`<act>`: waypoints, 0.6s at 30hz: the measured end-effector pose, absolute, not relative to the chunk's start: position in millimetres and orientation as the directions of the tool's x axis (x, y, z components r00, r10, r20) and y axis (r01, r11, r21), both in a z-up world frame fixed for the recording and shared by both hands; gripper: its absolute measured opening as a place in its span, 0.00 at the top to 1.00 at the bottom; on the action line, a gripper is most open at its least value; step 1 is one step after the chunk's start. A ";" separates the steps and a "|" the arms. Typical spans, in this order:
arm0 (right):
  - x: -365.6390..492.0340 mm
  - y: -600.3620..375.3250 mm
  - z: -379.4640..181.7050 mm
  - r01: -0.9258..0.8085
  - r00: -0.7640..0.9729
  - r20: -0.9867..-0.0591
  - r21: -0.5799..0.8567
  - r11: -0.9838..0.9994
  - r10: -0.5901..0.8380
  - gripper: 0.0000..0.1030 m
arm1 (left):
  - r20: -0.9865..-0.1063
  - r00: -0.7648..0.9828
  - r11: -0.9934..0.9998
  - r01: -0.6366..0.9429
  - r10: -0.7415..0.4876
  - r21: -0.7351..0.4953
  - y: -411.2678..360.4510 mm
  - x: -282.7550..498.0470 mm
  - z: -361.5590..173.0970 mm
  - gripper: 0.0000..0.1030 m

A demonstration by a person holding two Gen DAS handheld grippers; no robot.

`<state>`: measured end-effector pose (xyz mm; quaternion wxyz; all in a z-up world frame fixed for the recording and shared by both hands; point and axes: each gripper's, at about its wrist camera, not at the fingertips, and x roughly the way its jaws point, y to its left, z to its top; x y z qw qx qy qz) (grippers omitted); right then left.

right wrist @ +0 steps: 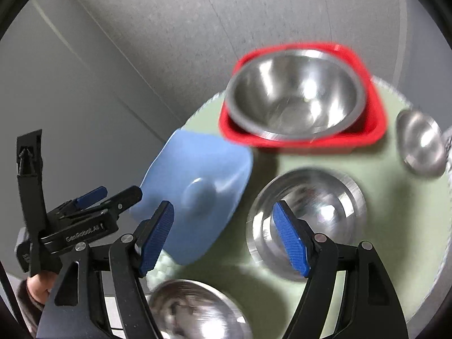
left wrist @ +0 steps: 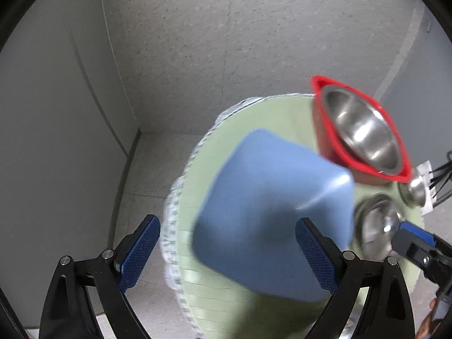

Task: Organize plates and bowls
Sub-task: 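Close both grippers on the edge of the light-blue plate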

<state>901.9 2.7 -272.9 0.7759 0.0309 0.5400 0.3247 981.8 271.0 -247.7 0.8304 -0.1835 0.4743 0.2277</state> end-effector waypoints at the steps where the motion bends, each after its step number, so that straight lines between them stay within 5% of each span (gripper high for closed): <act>1: 898.7 9.5 -278.4 -0.457 0.182 -0.823 0.413 0.788 0.537 0.28 | -0.873 0.444 0.831 -0.549 0.203 -0.086 276.8 978.9 -250.1 0.09; 6: 883.3 37.4 -294.8 -0.412 0.150 -0.860 0.394 0.822 0.488 0.28 | -0.883 0.444 0.859 -0.501 0.151 -0.105 298.5 971.0 -259.9 0.12; 18: 873.0 70.2 -334.8 -0.354 0.108 -0.916 0.328 0.876 0.387 0.38 | -0.907 0.420 0.907 -0.393 0.029 -0.153 333.7 984.9 -288.7 0.51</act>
